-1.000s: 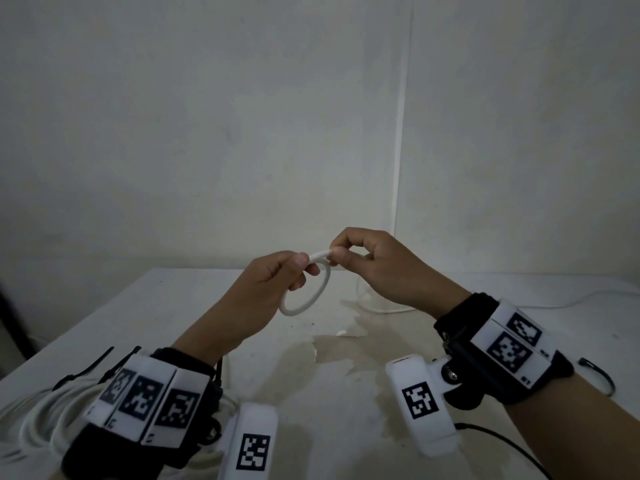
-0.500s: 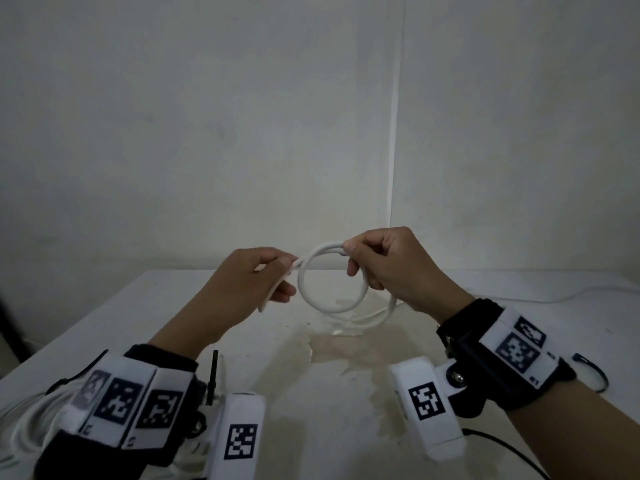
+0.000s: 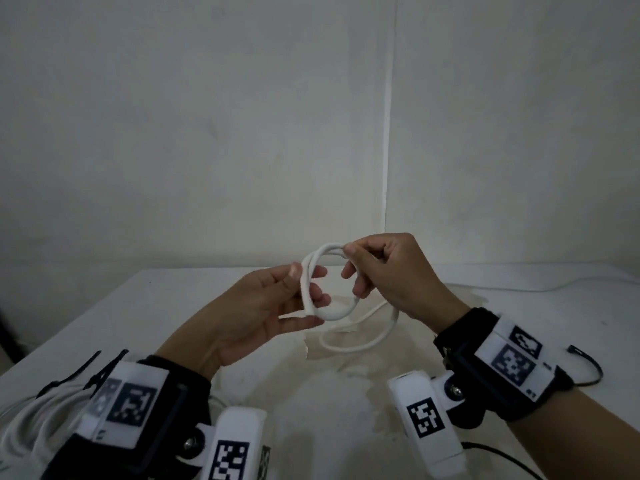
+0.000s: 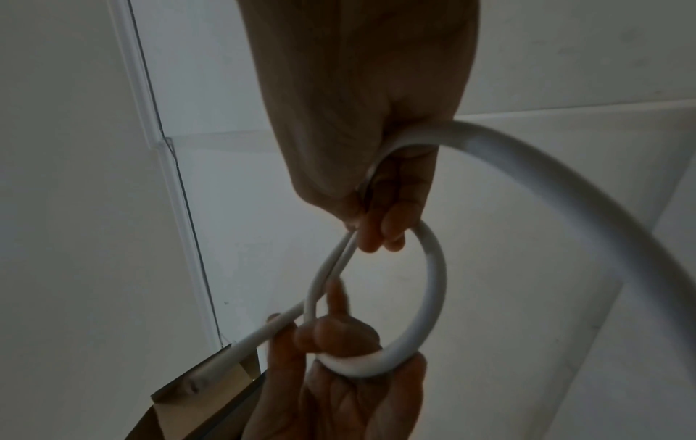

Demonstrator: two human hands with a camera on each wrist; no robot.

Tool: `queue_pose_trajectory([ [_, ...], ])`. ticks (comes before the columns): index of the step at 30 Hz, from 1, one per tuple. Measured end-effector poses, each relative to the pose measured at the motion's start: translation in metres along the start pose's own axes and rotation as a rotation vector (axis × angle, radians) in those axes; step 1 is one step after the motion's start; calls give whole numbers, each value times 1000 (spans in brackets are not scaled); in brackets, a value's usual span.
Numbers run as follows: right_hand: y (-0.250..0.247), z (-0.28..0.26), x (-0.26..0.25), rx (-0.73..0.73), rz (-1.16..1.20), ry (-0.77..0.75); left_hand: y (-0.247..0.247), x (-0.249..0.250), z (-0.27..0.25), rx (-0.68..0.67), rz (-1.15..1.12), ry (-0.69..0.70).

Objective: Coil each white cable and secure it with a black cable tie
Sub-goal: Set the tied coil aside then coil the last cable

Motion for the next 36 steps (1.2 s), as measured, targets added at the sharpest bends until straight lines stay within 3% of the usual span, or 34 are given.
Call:
queue_pose_trajectory([
  [3,1,1,4,-15,-12,13,7,2,1,4,103,28],
  [11,0,-3,16,-52,1,113,1,6,6,297,609,207],
  [15,0,-4,19,-60,26,138,-1,7,7,372,775,255],
  [21,1,-8,19,-90,83,178,-4,5,12,424,815,264],
  [24,2,-13,20,-83,109,178,-9,-2,16,426,734,199],
  [28,-3,-20,32,-33,121,190,-2,-13,21,271,484,45],
  [32,-11,-25,39,22,-8,171,11,-15,19,178,459,19],
  [36,-12,-26,35,-30,17,170,7,-13,21,264,458,64],
])
Point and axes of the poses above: each hand's wrist, its own z-axis towards the middle knuckle, its own y-axis out of the palm, x = y × z, the point moved 6 cm from there along z, towards the middle knuckle, and after that the axes turned 5 degrees about -x, right-handed, at the moved point
